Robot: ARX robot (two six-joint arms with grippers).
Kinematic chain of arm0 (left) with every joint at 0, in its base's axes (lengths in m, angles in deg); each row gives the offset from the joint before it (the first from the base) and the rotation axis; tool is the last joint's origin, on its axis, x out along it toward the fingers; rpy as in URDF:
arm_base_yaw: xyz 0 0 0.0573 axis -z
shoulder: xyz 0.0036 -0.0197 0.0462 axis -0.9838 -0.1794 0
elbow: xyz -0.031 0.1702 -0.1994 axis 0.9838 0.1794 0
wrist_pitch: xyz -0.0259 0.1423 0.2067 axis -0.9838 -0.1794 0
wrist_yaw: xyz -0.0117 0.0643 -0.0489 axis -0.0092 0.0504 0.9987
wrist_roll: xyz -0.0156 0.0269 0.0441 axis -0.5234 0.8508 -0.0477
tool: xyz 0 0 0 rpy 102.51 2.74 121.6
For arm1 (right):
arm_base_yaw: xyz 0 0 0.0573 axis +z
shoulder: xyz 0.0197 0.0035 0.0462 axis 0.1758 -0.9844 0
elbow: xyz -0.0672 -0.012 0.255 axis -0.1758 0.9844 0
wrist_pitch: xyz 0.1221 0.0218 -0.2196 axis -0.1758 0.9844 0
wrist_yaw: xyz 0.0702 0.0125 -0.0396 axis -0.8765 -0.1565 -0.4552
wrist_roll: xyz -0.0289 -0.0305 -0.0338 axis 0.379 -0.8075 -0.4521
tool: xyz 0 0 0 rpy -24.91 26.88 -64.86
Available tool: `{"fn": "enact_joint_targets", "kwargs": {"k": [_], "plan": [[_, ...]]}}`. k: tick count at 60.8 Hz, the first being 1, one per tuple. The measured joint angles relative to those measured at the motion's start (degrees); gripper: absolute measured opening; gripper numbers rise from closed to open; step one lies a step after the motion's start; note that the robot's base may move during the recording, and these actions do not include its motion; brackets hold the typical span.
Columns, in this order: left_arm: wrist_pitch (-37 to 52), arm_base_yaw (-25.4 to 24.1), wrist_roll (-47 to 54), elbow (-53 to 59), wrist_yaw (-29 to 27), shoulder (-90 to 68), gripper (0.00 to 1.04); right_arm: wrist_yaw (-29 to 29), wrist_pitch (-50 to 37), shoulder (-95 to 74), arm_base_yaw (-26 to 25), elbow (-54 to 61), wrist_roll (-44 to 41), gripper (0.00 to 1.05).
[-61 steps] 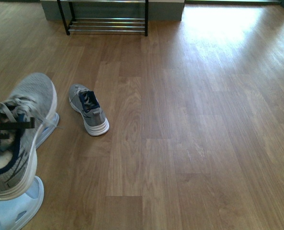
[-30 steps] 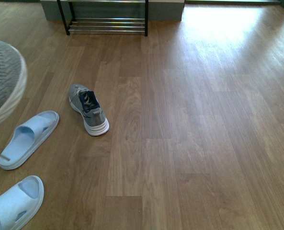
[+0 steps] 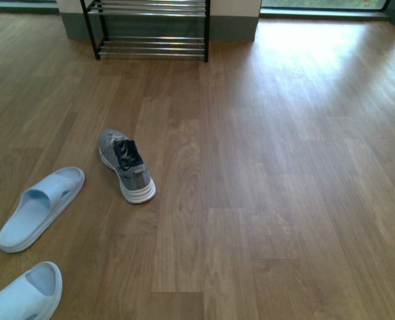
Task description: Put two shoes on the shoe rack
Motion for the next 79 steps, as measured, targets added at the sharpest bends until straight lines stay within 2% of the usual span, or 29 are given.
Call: {"fn": "enact_joint_targets", "kwargs": {"k": [79], "plan": [[0.00, 0.02, -0.02, 0.02, -0.17, 0.00, 0.02, 0.20, 0.00, 0.02, 0.00, 0.00, 0.02, 0.95]]}}
